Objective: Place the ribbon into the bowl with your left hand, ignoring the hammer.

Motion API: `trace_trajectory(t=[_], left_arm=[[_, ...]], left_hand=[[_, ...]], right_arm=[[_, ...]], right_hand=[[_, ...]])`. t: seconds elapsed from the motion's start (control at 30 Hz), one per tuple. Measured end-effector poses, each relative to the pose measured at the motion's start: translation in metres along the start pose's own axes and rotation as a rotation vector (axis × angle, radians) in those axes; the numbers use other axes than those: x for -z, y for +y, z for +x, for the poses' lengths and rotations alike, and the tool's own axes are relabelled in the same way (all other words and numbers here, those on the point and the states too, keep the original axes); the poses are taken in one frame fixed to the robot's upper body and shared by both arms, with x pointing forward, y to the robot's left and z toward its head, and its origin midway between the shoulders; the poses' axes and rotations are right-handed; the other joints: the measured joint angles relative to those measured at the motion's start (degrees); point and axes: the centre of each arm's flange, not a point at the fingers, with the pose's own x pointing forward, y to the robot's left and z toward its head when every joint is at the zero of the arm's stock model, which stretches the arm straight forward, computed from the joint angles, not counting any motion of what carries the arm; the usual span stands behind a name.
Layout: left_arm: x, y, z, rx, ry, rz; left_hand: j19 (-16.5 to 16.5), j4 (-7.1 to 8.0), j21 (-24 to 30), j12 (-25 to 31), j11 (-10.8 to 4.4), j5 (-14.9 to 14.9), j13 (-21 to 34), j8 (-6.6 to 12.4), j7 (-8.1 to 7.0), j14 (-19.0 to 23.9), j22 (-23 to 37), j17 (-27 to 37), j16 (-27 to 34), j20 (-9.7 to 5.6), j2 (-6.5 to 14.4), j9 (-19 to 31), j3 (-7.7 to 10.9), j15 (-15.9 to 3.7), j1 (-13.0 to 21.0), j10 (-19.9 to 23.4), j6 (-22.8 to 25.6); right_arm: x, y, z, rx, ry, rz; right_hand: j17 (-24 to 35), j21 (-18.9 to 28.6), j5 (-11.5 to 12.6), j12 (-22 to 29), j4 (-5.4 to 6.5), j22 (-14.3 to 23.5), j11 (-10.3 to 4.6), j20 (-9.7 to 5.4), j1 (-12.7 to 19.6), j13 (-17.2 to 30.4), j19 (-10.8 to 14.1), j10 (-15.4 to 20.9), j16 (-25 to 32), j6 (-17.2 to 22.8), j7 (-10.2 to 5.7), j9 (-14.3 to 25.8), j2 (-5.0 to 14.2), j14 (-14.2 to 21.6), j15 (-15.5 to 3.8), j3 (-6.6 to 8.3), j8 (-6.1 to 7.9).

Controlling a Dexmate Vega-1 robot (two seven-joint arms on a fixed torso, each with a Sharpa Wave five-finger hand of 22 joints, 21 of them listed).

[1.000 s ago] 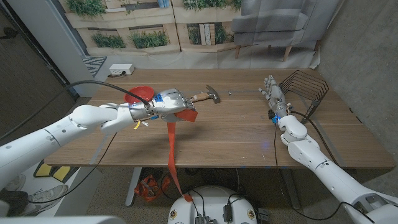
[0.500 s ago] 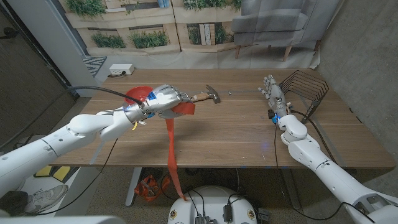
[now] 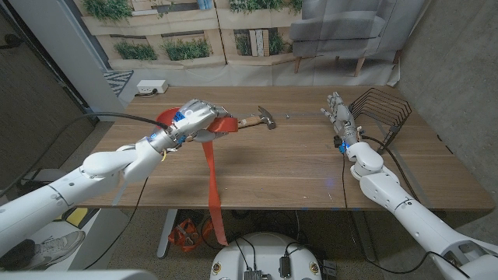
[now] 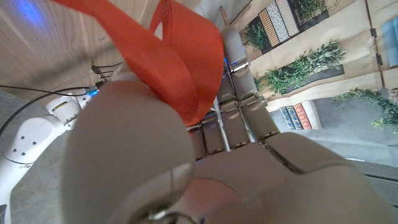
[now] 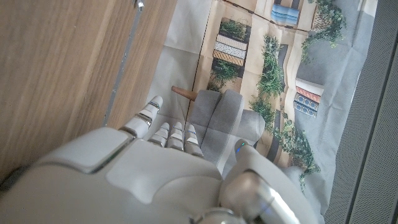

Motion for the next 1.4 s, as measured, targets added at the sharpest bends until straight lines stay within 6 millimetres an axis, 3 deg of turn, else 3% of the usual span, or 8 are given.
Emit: trace_trajectory(t=[1.4], left_arm=[[0.052, -0.016, -0.018, -0.156, 0.398, -0.342]], left_hand=[[0.0, 0.08, 3.1, -0.7, 0.52, -0.1, 1.5, 0.00, 0.31, 0.4, -0.8, 0.0, -0.1, -0.06, 0.0, 0.0, -0.07, 0.17, 0.0, 0.5, 0.3]], right_arm=[[-0.001, 0.002, 0.013, -0.012, 0.004, -0.020]], right_hand=[[0.0, 0.0, 0.0, 0.0, 0.17, 0.0, 0.00, 0.00, 0.0, 0.0, 0.0, 0.0, 0.0, 0.0, 0.00, 0.0, 0.00, 0.0, 0.00, 0.16, 0.00]])
